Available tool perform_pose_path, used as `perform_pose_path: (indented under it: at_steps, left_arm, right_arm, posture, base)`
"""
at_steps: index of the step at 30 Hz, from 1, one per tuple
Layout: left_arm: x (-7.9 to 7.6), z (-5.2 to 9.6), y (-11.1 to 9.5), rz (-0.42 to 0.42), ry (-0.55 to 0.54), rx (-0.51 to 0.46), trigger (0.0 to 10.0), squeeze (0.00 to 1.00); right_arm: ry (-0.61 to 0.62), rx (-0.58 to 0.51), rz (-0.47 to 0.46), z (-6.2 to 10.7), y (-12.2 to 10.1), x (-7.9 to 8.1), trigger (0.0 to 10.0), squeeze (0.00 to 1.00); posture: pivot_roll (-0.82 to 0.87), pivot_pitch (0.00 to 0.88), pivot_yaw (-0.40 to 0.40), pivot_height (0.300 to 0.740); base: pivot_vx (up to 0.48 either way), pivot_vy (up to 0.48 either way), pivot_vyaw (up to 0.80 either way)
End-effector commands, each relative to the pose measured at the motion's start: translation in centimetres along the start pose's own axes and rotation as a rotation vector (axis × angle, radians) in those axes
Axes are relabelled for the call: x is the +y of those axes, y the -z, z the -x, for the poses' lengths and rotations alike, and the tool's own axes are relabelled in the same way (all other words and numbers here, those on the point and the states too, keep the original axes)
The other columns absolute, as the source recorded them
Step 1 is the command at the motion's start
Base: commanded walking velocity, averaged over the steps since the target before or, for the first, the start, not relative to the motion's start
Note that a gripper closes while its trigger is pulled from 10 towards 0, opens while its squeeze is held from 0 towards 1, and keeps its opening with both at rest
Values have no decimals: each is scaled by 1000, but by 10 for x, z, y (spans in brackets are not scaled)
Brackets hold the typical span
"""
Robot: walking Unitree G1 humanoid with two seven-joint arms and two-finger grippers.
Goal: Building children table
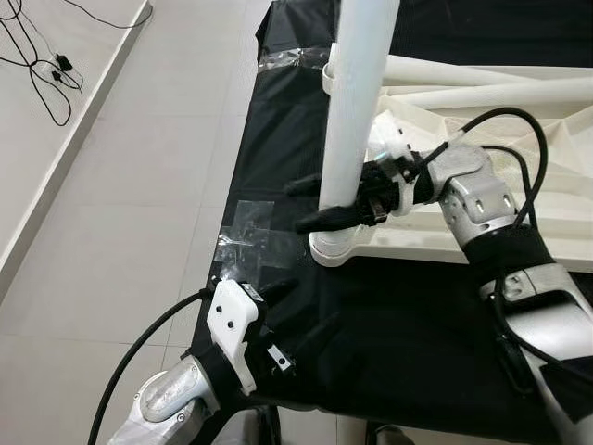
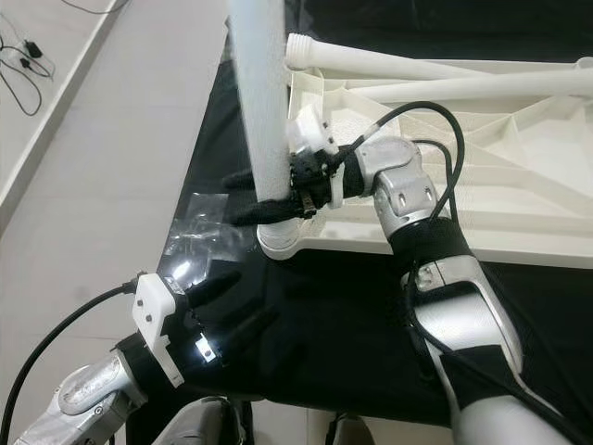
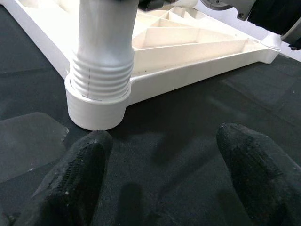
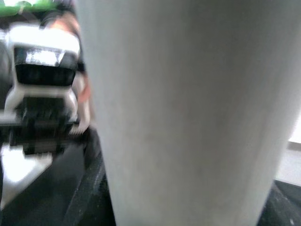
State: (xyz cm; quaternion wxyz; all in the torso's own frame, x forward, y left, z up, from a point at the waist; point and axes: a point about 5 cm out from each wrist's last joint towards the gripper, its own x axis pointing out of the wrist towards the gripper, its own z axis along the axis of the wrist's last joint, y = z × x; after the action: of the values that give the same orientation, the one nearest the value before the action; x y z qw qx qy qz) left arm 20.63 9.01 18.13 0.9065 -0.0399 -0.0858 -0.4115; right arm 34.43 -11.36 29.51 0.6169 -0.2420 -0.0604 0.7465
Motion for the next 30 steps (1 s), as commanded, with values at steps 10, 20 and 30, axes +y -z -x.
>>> perform_pose_path:
  at_steps: [10,20,30]
  left_arm:
    - [-3,4,3,21,16,23,10000,0]
    - [-4,3,5,31,17,24,10000,0]
    - [-3,1,9,44,14,20,10000,0]
  right_arm:
    - [-177,149,-58,-19,25,18,10000,0]
    - [-50,-51,-131,-8,15,14,10000,0]
    - [485,0,-303,-11,55,66,10000,0]
  posture:
    - [127,375,76,740]
    - [98,361,64,740]
    - [57,350,32,740]
  base:
    - [0,0,0]
    - [0,0,0]
    - [0,0,0]
